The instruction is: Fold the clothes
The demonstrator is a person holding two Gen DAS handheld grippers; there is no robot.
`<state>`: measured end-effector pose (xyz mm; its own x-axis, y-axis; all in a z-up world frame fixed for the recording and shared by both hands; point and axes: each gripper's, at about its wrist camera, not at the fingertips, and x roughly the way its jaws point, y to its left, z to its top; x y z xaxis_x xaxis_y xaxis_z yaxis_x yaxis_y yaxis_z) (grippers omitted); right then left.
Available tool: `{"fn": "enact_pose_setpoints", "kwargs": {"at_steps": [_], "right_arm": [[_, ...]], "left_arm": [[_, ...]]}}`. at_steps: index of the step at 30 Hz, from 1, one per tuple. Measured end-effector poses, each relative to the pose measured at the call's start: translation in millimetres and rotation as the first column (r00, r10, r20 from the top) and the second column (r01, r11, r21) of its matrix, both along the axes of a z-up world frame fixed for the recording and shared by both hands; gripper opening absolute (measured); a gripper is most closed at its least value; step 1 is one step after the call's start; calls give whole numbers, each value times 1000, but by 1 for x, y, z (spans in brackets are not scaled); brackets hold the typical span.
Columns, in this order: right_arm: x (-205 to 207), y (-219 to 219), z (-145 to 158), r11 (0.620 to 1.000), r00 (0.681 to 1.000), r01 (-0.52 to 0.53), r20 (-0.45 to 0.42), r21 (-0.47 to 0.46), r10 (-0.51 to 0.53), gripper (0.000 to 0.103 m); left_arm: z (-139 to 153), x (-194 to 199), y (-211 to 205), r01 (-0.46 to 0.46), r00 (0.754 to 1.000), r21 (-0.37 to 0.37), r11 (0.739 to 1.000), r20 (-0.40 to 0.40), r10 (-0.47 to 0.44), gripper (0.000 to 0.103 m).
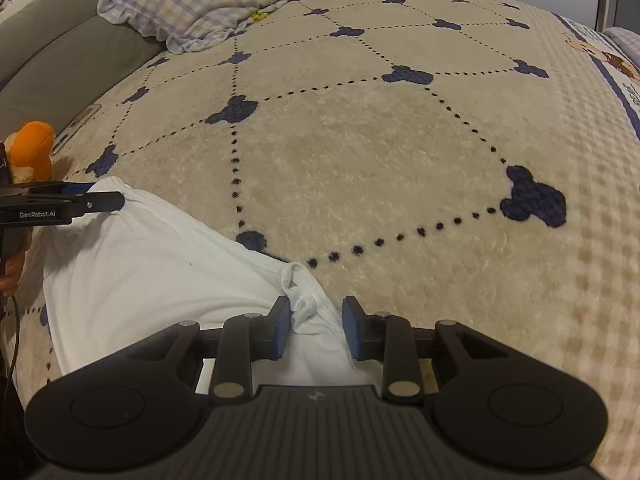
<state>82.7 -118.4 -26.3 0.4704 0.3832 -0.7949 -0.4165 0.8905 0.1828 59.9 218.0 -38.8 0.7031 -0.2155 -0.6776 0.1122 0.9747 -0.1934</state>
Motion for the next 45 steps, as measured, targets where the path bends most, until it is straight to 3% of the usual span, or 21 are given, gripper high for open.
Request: {"fn": "enact_pose_setpoints", "kwargs": {"at_steps": [7, 8, 9, 10, 12, 16, 20, 25, 32, 36, 40, 45], "right_arm": [[9, 9, 0, 998, 1000, -10, 25, 54, 9, 31], [9, 12, -1, 998, 999, -22, 35, 51, 20, 31], [8, 15, -2, 998, 998, -35, 49, 47, 33, 28], [8, 17, -3, 998, 997, -42, 66, 46, 38, 9], [11, 18, -1, 998, 996, -18, 88, 65, 12, 7], [21, 24, 3, 997, 989, 21, 143, 72, -31, 6], [37, 40, 0, 997, 985, 20, 171, 72, -32, 6], [51, 42, -18, 994, 986, 33, 159, 100, -49, 7], [50, 26, -14, 975, 989, 78, 111, 208, -102, 16], [41, 25, -3, 978, 982, 102, 136, 184, -128, 31], [25, 11, 10, 979, 980, 114, 146, 167, -139, 31], [4, -13, 23, 984, 976, 140, 153, 112, -156, 35]], "left_arm": [[-6, 4, 10, -12, 1000, -67, 998, 4, 12, 59], [-6, 4, 10, -13, 1000, -73, 997, 10, 13, 50], [-6, 4, 11, -12, 1000, -78, 997, 15, 13, 38], [-7, 3, 11, -9, 1000, -82, 997, 19, 11, 35], [-4, 0, 7, -12, 999, -59, 998, 47, 15, 26], [3, -4, 1, -66, 993, 29, 997, 100, 63, 24], [1, 1, 7, -121, 990, 53, 991, 81, 116, 25], [-9, 8, 6, -132, 990, 85, 988, 70, 127, 32], [-4, 14, -1, -192, 979, 136, 972, 99, 179, 61], [4, 17, -8, -227, 971, 155, 961, 113, 212, 63], [20, 14, -18, -244, 963, 164, 956, 156, 219, 68], [42, 6, -39, -200, 964, 149, 968, 209, 167, 77]]}}
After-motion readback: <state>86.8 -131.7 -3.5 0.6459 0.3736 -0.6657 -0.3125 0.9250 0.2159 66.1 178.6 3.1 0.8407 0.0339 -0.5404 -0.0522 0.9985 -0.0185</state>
